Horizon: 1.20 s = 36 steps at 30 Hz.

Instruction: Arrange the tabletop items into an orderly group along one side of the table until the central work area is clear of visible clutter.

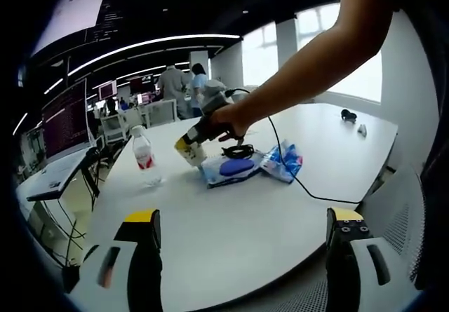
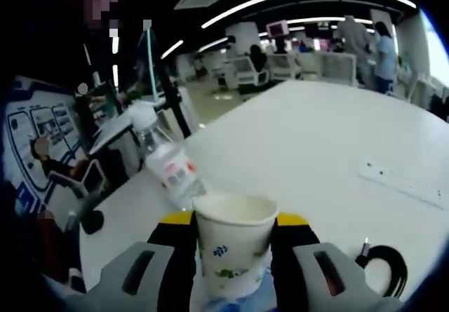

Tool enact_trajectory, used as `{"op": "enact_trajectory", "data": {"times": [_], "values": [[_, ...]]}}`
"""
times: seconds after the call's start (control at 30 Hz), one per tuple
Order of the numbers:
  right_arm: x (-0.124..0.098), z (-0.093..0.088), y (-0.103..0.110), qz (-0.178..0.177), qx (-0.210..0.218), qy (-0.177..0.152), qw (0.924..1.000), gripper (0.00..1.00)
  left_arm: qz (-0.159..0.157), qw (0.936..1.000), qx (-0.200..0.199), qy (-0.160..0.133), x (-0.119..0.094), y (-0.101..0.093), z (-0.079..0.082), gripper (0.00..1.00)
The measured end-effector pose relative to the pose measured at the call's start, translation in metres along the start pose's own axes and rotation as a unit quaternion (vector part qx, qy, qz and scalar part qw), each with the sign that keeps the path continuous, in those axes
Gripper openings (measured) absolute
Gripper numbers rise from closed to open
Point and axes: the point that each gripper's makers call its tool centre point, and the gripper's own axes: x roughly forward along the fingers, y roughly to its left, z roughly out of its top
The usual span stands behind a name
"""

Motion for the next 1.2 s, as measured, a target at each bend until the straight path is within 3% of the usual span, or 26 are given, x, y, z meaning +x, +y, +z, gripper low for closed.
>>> {"op": "enact_trajectory", "data": {"times": [0.3, 0.47, 1.2], "values": [[0.016, 0.002, 0.016, 0.01, -0.018, -0.001, 0.9998, 0.38, 0.002, 1.0, 0.0, -0.002, 0.0, 0.001, 0.0, 0.98], [0.027, 0.004, 0.01, 0.006, -0.025, 0.002, 0.9997, 0.37, 0.004, 1.0, -0.002, -0.002, -0.001, 0.002, -0.002, 0.98], [0.067, 0.021, -0.001, -0.014, 0.013, -0.048, 0.9987, 0.37, 0.008, 0.9999, -0.007, 0.001, 0.0, 0.004, -0.004, 0.96]]}}
